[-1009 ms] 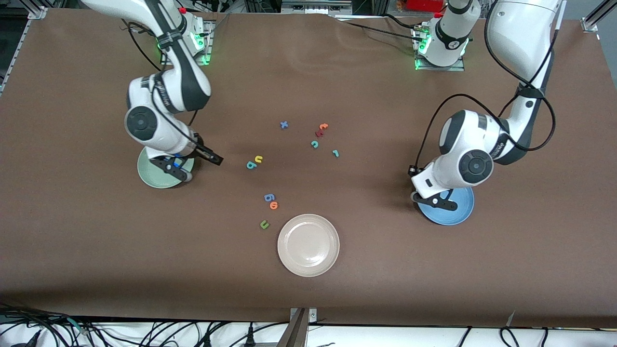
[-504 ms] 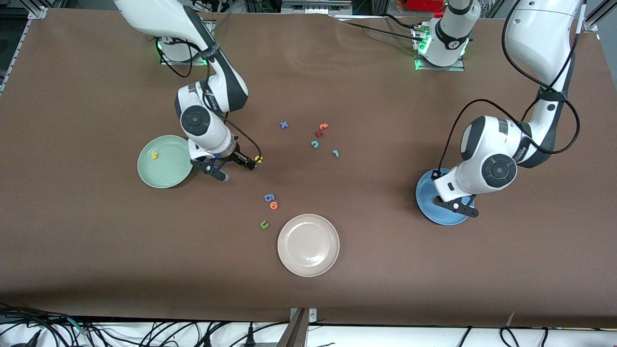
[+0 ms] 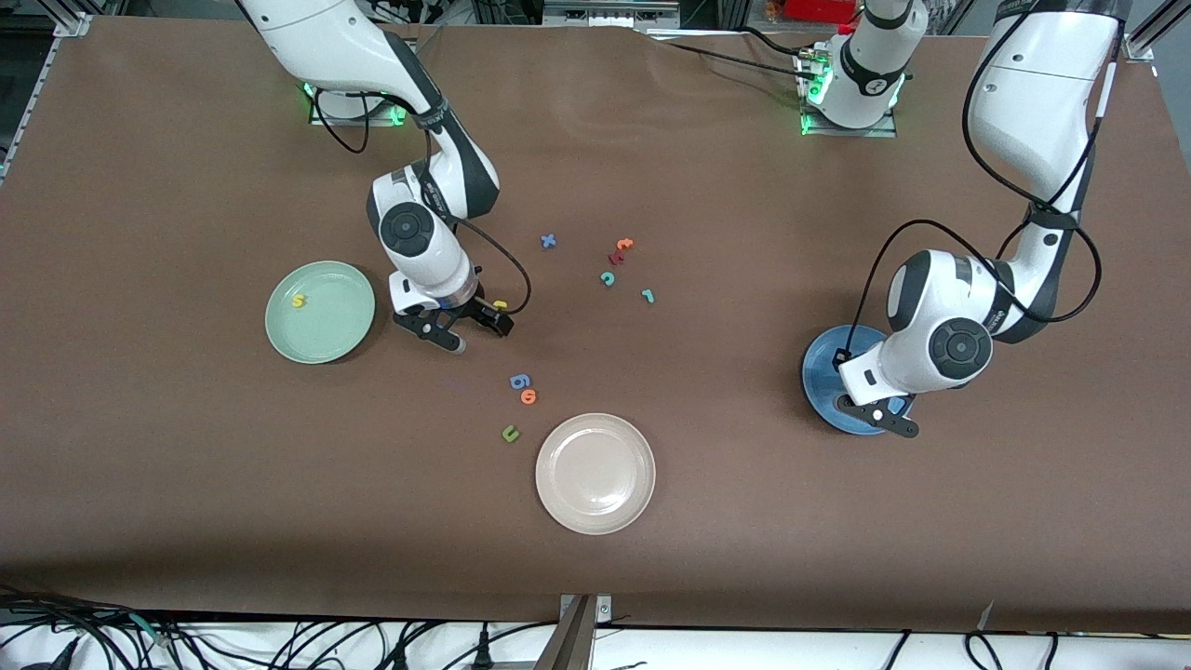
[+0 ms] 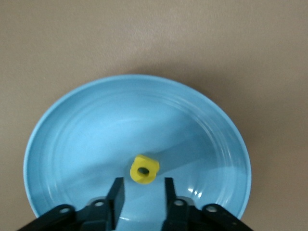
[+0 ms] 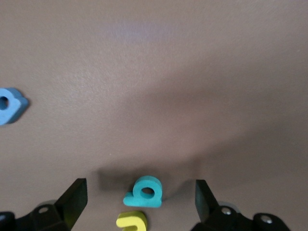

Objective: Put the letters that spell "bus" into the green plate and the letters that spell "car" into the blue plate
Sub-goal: 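Move the right gripper to the teal b while the left reaches teal L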

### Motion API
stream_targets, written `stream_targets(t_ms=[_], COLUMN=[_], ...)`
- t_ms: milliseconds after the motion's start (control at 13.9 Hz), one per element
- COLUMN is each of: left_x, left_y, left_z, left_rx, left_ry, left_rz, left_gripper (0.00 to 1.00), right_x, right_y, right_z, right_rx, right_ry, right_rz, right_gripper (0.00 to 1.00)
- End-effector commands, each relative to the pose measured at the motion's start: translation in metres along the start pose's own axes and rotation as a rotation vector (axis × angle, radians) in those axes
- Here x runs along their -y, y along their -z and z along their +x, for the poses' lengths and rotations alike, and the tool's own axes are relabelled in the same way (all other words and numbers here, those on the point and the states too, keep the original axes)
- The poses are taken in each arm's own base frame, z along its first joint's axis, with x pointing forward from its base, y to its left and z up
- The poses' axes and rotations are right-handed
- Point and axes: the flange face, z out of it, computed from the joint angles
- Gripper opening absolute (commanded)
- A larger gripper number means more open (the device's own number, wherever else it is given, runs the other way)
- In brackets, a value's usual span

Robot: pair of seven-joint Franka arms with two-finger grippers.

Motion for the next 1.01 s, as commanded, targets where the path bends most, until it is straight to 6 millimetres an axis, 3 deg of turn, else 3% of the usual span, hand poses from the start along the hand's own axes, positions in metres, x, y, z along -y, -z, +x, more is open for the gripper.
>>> stream_targets(t_ms=[0, 72, 144, 288, 432, 576, 793, 937], left_x=[0.019, 0.013, 0.006, -0.04, -0.093, -0.159, -0.218, -0.267], left_y=[0.01, 0.014, 0.019, 0.044, 0.048, 0.049, 0.05, 0.047], left_z=[0.005, 0.008, 0.011, 0.026, 0.032, 0.037, 0.036, 0.028], left_rx=[-0.013, -0.019, -0.01, 0.035, 0.078, 0.086, 0.09, 0.074], left_ry=[0.003, 0.009, 0.033, 0.06, 0.198, 0.295, 0.467, 0.546], left_rz=[0.007, -0.004, -0.038, -0.119, -0.118, -0.115, -0.156, -0.14], left_gripper=[1.0, 1.0, 1.0, 1.0, 1.0, 1.0, 1.0, 1.0], right_x=[0.001, 0.0, 0.0, -0.001, 0.0, 0.003, 0.005, 0.004], right_y=[-0.008, -0.01, -0.011, -0.011, -0.009, -0.009, -0.01, -0.011], right_z=[-0.002, -0.003, -0.005, -0.005, -0.005, -0.013, -0.016, -0.018], right_rx=[0.0, 0.008, 0.016, 0.024, 0.025, 0.032, 0.04, 0.054], right_ry=[-0.012, -0.01, -0.009, -0.009, -0.01, -0.002, 0.003, 0.005], right_rz=[-0.004, -0.015, -0.023, -0.032, -0.032, -0.029, -0.033, -0.048], right_gripper=[0.99, 0.97, 0.88, 0.73, 0.74, 0.73, 0.73, 0.69])
